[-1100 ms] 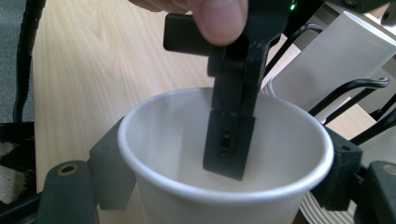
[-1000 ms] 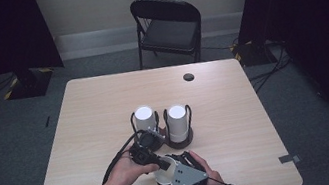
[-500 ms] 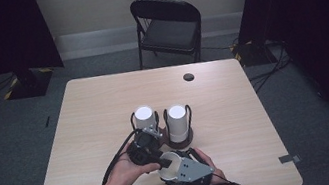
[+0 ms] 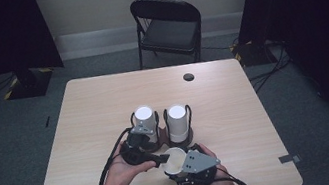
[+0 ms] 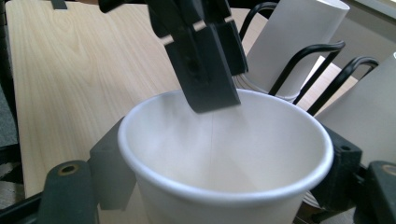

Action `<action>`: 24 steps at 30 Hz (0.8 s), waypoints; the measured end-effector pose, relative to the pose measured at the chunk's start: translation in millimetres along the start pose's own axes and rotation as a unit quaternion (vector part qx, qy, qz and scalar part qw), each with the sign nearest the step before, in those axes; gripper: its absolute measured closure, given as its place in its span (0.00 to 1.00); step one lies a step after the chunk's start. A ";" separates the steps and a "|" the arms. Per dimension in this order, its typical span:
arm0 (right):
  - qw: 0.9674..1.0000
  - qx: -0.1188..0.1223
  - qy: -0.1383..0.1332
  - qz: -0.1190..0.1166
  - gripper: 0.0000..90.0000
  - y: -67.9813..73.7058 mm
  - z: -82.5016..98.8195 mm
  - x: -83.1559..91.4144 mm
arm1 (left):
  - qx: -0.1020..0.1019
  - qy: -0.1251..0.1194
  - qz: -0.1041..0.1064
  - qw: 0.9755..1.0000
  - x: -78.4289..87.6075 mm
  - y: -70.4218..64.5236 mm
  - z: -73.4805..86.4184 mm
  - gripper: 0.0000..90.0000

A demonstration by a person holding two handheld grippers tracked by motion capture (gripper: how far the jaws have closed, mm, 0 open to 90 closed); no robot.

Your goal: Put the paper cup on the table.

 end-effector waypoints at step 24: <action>0.996 -0.084 0.003 0.031 0.26 -46.4 21.2 16.7 | 0.013 -0.108 -0.068 0.992 24.9 16.8 52.9 0.29</action>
Point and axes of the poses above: each handheld gripper's, and its own axes: x roughly backward along the jaws, z roughly out of its underside, y roughly to its left, the point moved 2 cm from there along -x, roughly forward along the jaws, and after that the axes turned 14 degrees about y, right-handed, at the moved point
